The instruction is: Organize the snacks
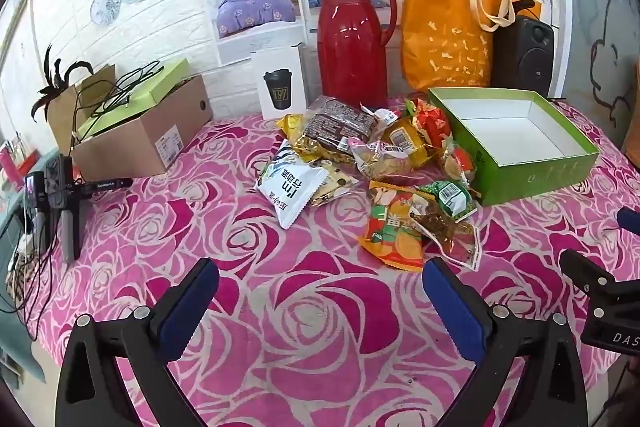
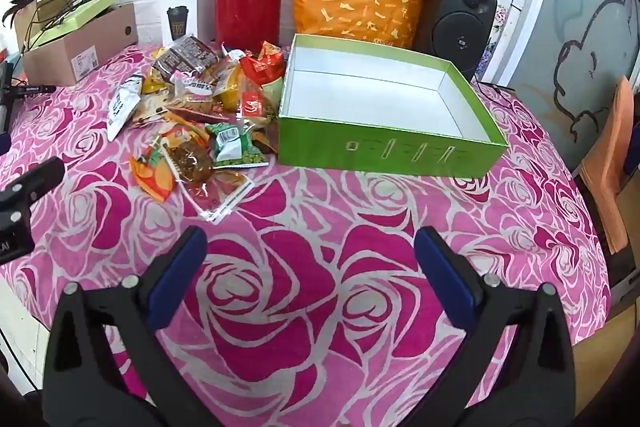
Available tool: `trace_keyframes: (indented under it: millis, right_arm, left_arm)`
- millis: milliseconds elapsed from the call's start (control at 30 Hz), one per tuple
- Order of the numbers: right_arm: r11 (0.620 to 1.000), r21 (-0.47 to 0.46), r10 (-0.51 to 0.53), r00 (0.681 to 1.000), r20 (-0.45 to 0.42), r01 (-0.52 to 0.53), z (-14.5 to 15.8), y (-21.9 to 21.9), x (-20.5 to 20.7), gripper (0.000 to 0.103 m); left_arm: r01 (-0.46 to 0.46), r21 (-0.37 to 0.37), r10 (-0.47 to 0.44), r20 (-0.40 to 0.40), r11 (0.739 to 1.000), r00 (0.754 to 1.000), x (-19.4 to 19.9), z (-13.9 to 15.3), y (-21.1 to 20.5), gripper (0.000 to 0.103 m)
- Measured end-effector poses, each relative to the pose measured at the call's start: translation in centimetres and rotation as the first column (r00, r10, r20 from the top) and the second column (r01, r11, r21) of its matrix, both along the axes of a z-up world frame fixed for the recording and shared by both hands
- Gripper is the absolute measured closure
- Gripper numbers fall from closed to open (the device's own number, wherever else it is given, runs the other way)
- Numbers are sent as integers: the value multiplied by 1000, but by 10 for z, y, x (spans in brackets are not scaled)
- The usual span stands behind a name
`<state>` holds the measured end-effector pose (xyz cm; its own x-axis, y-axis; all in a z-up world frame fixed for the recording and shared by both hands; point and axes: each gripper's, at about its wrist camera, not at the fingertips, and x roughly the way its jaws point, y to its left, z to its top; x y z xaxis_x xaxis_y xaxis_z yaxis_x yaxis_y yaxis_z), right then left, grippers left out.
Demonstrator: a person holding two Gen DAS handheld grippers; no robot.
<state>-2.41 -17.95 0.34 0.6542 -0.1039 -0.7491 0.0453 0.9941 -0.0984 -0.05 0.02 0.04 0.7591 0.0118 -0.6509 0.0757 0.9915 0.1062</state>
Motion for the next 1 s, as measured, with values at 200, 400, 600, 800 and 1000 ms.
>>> trace_keyframes:
  millis: [200, 400, 600, 800, 1000]
  right_arm:
    - [1000, 3, -1, 1000, 1, 1, 3, -4, 0, 0]
    - [1000, 5, -10, 1000, 1, 10, 3, -6, 0, 0]
    - [1000, 3, -15, 1000, -4, 15, 1, -6, 2, 0]
    - [1000, 8, -24, 1000, -9, 24, -2, -8, 4, 0]
    - [999, 8, -34, 999, -6, 34, -2, -10, 3, 0]
  left_arm:
    - [-22, -29, 22, -9, 999, 1000, -6, 2, -11, 0]
    - [16, -24, -17, -31, 1000, 999, 2, -3, -10, 0]
    - [23, -26, -24, -36, 999, 999, 3, -4, -8, 0]
    - [28, -24, -29, -39, 999, 999, 3, -7, -10, 0]
    - [33, -24, -34, -38, 999, 999, 2, -7, -12, 0]
